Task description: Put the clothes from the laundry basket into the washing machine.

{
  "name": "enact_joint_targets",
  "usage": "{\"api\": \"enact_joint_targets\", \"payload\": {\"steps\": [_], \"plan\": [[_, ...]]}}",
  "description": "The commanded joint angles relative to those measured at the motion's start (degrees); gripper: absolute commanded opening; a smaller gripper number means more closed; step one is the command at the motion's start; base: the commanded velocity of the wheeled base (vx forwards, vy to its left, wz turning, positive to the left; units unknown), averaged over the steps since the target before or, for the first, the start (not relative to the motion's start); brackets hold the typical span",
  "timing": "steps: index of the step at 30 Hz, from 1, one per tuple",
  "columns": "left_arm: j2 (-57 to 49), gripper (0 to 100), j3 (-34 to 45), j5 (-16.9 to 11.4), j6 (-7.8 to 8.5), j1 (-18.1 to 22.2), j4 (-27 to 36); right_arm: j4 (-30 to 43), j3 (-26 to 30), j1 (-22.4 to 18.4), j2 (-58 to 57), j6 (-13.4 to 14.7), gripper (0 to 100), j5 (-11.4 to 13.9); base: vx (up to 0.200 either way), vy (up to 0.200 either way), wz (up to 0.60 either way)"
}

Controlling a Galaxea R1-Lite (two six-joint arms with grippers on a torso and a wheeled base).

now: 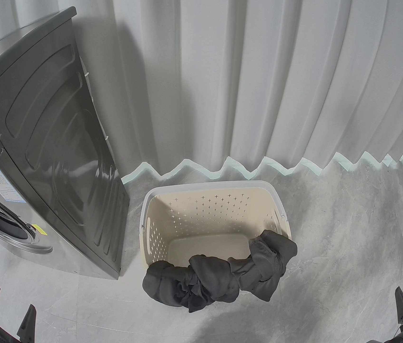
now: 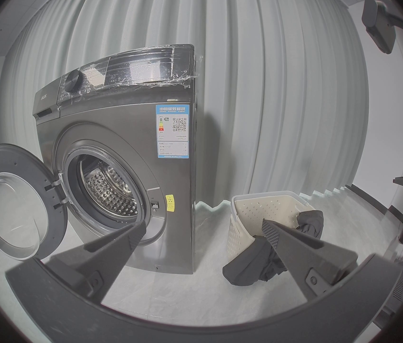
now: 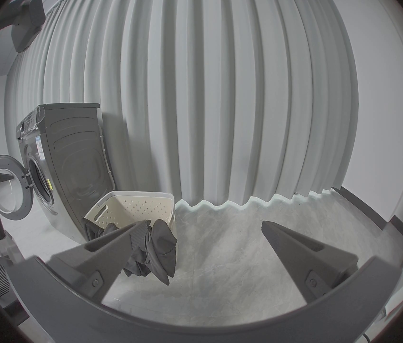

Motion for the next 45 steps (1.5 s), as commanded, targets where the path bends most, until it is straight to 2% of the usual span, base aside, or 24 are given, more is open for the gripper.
{"api": "enact_joint_targets", "payload": {"steps": [1, 10, 16, 27, 28, 31, 34, 37, 39, 42, 44, 45], "plan": [[-0.9, 100, 0.8, 0.0, 0.0, 0.0, 0.0, 0.0, 1.0, 0.0, -0.9, 0.0, 100, 0.0, 0.0, 0.0, 0.0], [-0.9, 100, 0.8, 0.0, -0.09, 0.0, 0.0, 0.0, 1.0, 0.0, -0.9, 0.0, 100, 0.0, 0.0, 0.0, 0.0], [-0.9, 100, 0.8, 0.0, 0.0, 0.0, 0.0, 0.0, 1.0, 0.0, -0.9, -0.1, 100, 0.0, -0.2, 0.0, 0.0], [-0.9, 100, 0.8, 0.0, 0.0, 0.0, 0.0, -1.2, 0.9, -0.1, -0.9, -0.4, 100, 0.6, 0.0, 0.0, 0.0], [-0.9, 100, 0.8, 0.0, 0.0, 0.0, 0.0, -1.9, -0.5, 0.0, -0.9, 0.1, 100, 0.6, 0.0, 0.0, 0.0], [-0.9, 100, 0.8, -0.1, 0.09, 0.0, 0.0, -2.1, -12.1, 0.4, 3.5, 1.1, 100, 0.3, 0.0, 0.0, 0.0], [-0.9, 100, 0.8, 0.0, 0.09, 0.0, 0.0, -2.0, -17.4, 0.6, 11.4, 1.0, 100, 1.3, 0.0, 0.0, 0.0], [-0.9, 100, 0.8, 0.0, 0.0, 0.0, 0.0, -3.1, -17.8, 1.1, 24.0, 0.8, 100, 7.6, 0.0, 0.0, 0.0], [-0.9, 100, 0.8, 0.0, 0.0, 0.0, 0.0, -3.4, -18.1, 1.1, 32.0, 0.8, 100, 10.5, 0.0, 0.0, 0.0], [-0.9, 100, 0.8, 0.0, 0.0, 0.0, 0.0, -5.6, -18.9, 2.5, 42.1, 0.6, 100, 11.7, 0.0, 0.0, 0.0], [-0.9, 100, 0.8, 0.0, 0.0, 0.0, 0.0, -7.9, -19.2, 4.6, 47.1, 1.1, 100, 11.6, 0.0, 0.0, 0.0], [-0.9, 100, 0.8, 0.0, 0.0, 0.0, 0.0, -10.8, -19.3, 7.4, 51.0, 2.0, 100, 11.5, 0.0, 0.0, 0.0]]}}
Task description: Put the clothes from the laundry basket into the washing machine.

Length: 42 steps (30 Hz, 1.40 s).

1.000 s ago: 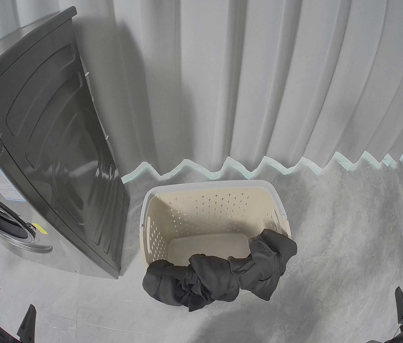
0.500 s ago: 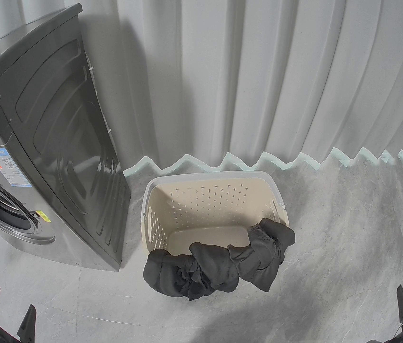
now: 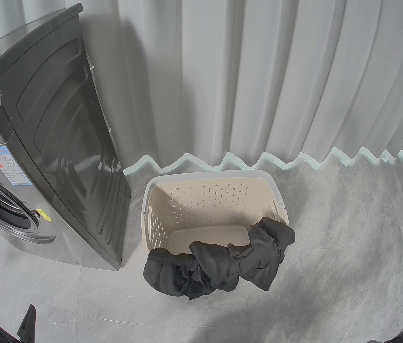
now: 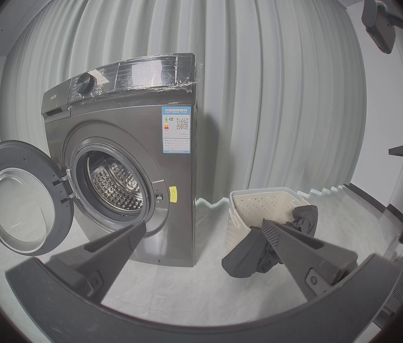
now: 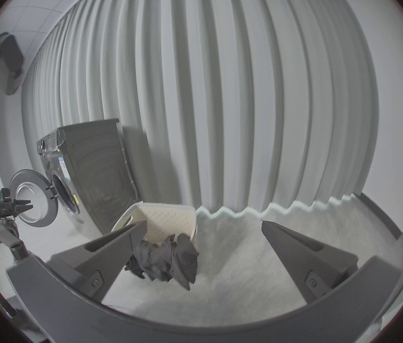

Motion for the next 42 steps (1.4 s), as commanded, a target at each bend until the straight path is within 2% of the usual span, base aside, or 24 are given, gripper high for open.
{"api": "enact_joint_targets", "payload": {"steps": [1, 3, 6, 8, 9, 10, 14, 17, 25, 34, 38, 42], "plan": [[-0.9, 100, 0.8, 0.0, -0.06, 0.0, 0.0, -8.8, -2.1, 8.4, 32.5, 2.5, 100, 4.2, 0.0, 0.0, 0.0], [-0.9, 100, 0.8, 0.0, -0.06, 0.0, 0.0, -10.9, -2.2, 11.5, 36.9, 4.8, 100, 3.4, 0.0, 0.0, 0.0], [-0.9, 100, 0.8, 0.0, -0.06, 0.0, 0.0, -13.4, -2.4, 14.8, 43.0, 6.1, 100, 0.9, 0.0, 0.0, 0.0], [-0.9, 100, 0.8, 0.0, -0.06, 0.0, 0.1, -13.8, -2.4, 15.0, 43.5, 6.2, 100, 0.6, 0.0, 0.0, 0.0], [-0.9, 100, 0.8, 0.0, -0.06, 0.0, 0.1, -16.9, -2.4, 16.7, 48.7, 7.6, 100, -1.3, 0.0, 0.0, 0.0], [-0.9, 100, 0.8, 0.0, -0.06, 0.1, 0.0, -17.4, -2.4, 16.9, 49.2, 7.8, 100, -1.4, 0.0, 0.0, 0.0], [-0.9, 100, 0.8, 0.0, -0.06, 0.0, 0.1, -23.9, -2.5, 19.1, 57.6, 11.3, 100, -3.6, 0.0, 0.0, 0.0], [-0.9, 100, 0.8, 0.0, -0.06, 0.1, 0.0, -27.0, -2.4, 20.1, 62.0, 12.5, 100, -4.6, 0.0, 0.0, 0.0], [-0.9, 100, 0.8, 0.0, -0.06, 0.0, 0.0, -29.8, -3.3, 20.1, 68.7, 12.9, 100, -4.9, 0.0, 0.0, 0.0], [-0.9, 100, 0.8, 0.0, -0.06, 0.0, 0.0, -36.4, -3.4, 20.3, 76.1, 12.9, 100, -6.6, 0.0, 0.0, 0.0], [-0.9, 100, 0.8, 0.0, -0.06, 0.0, 0.0, -38.6, -3.4, 21.9, 79.8, 13.1, 100, -7.9, 0.0, 0.0, 0.0], [-0.9, 100, 0.8, 0.0, -0.06, 0.0, 0.0, -40.7, -5.2, 23.1, 84.1, 14.3, 100, -8.1, 0.0, 0.0, 0.0]]}}
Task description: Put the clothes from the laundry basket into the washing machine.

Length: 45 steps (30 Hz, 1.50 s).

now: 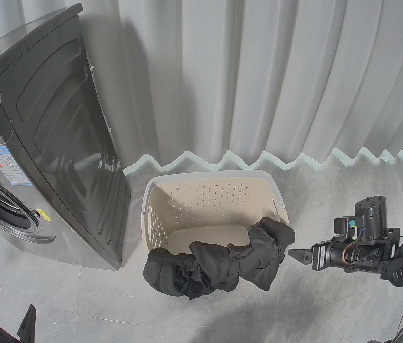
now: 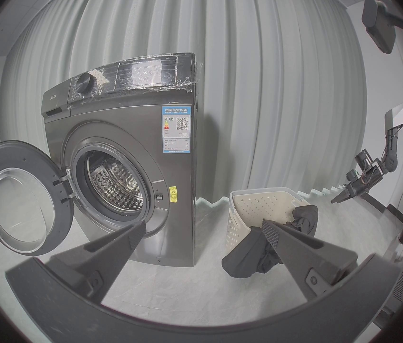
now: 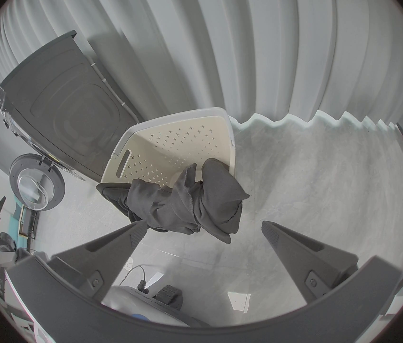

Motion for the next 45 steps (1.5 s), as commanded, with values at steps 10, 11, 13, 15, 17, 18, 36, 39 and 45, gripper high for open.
{"api": "enact_joint_targets", "payload": {"steps": [10, 11, 13, 15, 17, 18, 36, 39, 45], "plan": [[-0.9, 100, 0.8, 0.0, -0.01, 0.0, 0.0, -2.0, -8.1, 1.8, 14.3, 1.7, 100, -1.2, 0.0, 0.0, 0.0], [-0.9, 100, 0.8, 0.0, -0.01, 0.0, 0.0, -2.0, -8.6, 1.8, 14.9, 1.7, 100, -1.2, 0.0, 0.0, 0.0], [-0.9, 100, 0.8, 0.0, -0.01, 0.0, 0.0, -2.0, -9.6, 1.8, 16.1, 1.7, 100, -1.2, 0.0, 0.0, 0.0], [-0.9, 100, 0.8, 0.0, -0.01, 0.0, 0.0, -2.0, -10.9, 1.8, 17.5, 1.9, 100, -1.3, 0.0, 0.0, 0.0], [-0.9, 100, 0.8, 0.0, -0.01, 0.0, 0.0, -2.0, -11.5, 1.8, 18.7, 1.9, 100, -1.3, 0.0, 0.0, 0.0], [-0.9, 100, 0.8, 0.0, -0.01, 0.0, 0.0, -2.0, -11.8, 1.8, 19.3, 2.1, 100, -1.8, 0.0, 0.0, 0.0], [-0.9, 100, 0.8, 0.0, -0.01, 0.0, 0.0, -2.0, -16.4, 1.9, 23.1, 4.2, 0, -4.7, 0.0, 0.0, 0.0], [-0.9, 100, 0.8, 0.0, -0.1, 0.0, 0.0, -2.0, -16.4, 2.3, 23.1, 4.3, 0, -4.7, 0.0, 0.0, 0.0], [-0.9, 100, 0.8, 0.0, -0.1, 0.0, 0.0, -1.4, -15.9, 2.9, 22.5, 5.9, 0, -4.7, 0.0, 0.0, 0.0]]}}
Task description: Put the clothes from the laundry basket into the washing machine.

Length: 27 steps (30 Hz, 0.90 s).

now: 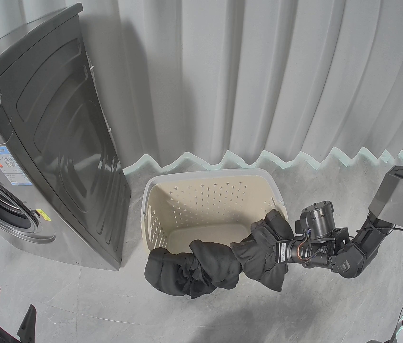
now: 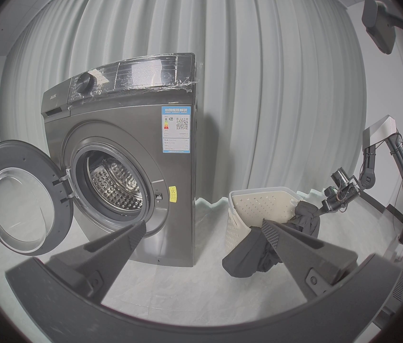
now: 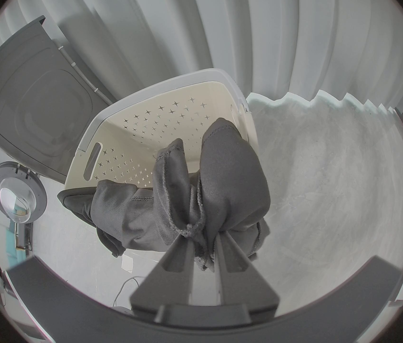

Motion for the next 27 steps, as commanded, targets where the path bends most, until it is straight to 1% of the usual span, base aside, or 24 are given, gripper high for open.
{"api": "enact_joint_targets", "payload": {"steps": [1, 6, 10, 11, 13, 15, 16, 17, 19, 20, 21, 22, 24, 25, 26, 27], "plan": [[-0.9, 100, 0.8, 0.0, -0.01, 0.1, 0.0, 0.1, 0.7, 0.3, -0.9, 0.4, 0, 0.1, 0.0, 0.0, 0.0], [-0.9, 100, 0.8, 0.0, -0.01, 0.0, 0.0, -0.3, 3.5, 1.7, -4.0, 0.8, 0, 0.1, 0.0, 0.0, 0.0], [-0.9, 100, 0.8, 0.0, -0.01, 0.1, 0.0, -0.3, 5.9, 3.4, -7.8, 2.1, 0, 0.1, 0.0, 0.0, 0.0], [-0.9, 100, 0.8, 0.0, -0.01, 0.1, 0.0, -0.3, 7.2, 4.7, -10.9, 2.9, 0, 0.1, 0.0, 0.0, 0.0], [-0.9, 100, 0.8, 0.0, -0.01, 0.1, 0.0, -0.2, 8.1, 5.4, -13.2, 3.4, 0, 0.1, 0.0, 0.0, 0.0], [-0.9, 100, 0.8, 0.0, -0.01, 0.0, 0.0, -0.3, 10.3, 7.5, -18.7, 4.8, 0, 0.1, 0.0, 0.0, 0.0], [-0.9, 100, 0.8, 0.0, -0.01, 0.0, 0.0, -0.3, 10.3, 7.5, -18.7, 4.8, 0, 0.1, 0.0, 0.0, 0.0], [-0.9, 100, 0.8, 0.0, 0.07, 0.0, 0.0, -0.5, 12.0, 9.4, -22.9, 5.9, 0, 0.1, 0.0, 0.0, 0.0], [-0.9, 100, 0.8, 0.0, 0.07, 0.0, 0.0, -0.5, 13.3, 11.2, -26.6, 6.8, 0, 0.0, 0.0, 0.0, 0.0], [-0.9, 100, 0.8, 0.0, 0.07, 0.0, 0.0, -0.4, 14.2, 13.2, -30.6, 7.5, 0, -0.3, 0.0, 0.0, 0.0], [-0.9, 100, 0.8, 0.0, 0.07, 0.0, 0.0, -0.4, 14.8, 14.3, -33.1, 7.7, 0, -0.7, 0.0, 0.0, 0.0], [-0.9, 100, 0.8, 0.0, 0.07, 0.0, 0.0, -0.4, 15.1, 14.6, -33.8, 7.7, 0, -0.9, 0.0, 0.0, 0.0], [-0.9, 100, 0.8, 0.0, 0.07, 0.0, 0.0, -0.3, 16.1, 17.1, -39.2, 7.4, 0, -4.0, 0.0, 0.0, 0.0], [-0.9, 100, 0.8, 0.0, -0.01, 0.0, 0.0, -0.3, 16.0, 17.9, -40.8, 7.1, 0, -5.0, 0.0, 0.0, 0.0], [-0.9, 100, 0.8, 0.0, -0.01, 0.0, 0.0, -0.4, 15.8, 18.3, -42.1, 6.8, 0, -5.6, 0.0, 0.0, 0.0], [-0.9, 100, 0.8, 0.0, 0.07, 0.0, 0.0, -0.3, 15.4, 18.3, -43.6, 6.6, 0, -5.6, 0.0, 0.0, 0.0]]}}
